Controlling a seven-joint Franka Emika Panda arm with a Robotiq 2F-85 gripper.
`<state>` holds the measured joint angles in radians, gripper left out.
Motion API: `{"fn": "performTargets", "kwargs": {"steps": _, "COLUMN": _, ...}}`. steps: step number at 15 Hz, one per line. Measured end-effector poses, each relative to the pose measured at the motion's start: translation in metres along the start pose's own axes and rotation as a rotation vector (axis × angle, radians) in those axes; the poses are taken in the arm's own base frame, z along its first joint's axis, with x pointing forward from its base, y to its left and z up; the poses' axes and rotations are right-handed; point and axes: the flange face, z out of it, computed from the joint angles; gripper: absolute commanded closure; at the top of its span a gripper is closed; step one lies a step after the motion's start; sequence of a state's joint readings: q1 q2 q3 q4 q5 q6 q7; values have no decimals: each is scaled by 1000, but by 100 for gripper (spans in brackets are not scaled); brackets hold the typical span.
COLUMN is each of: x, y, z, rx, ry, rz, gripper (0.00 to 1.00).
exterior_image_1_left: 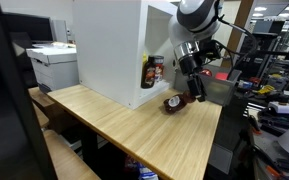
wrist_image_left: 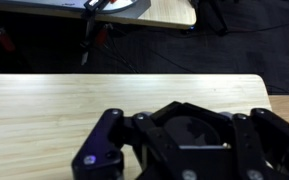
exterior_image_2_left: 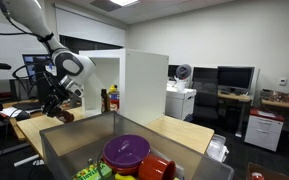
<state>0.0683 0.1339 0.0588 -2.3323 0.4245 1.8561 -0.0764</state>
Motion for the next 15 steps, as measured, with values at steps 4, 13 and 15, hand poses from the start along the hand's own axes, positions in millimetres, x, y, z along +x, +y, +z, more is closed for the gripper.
{"fn": "performTargets", "kwargs": {"steps": 4, "x": -2, "y": 1, "z": -4, "rx": 32, "ry": -31, "rz": -4, "gripper": 99}}
{"fn": "performTargets", "kwargs": {"steps": 13, "x": 5, "y": 3, "z": -10, "rx": 89, "ry": -51, "rz": -8, "gripper": 99}}
{"fn": "performTargets", "kwargs": {"steps": 15, "x": 6, "y": 3, "z": -11, "rx": 89, "ry": -51, "rz": -8, "gripper": 72}}
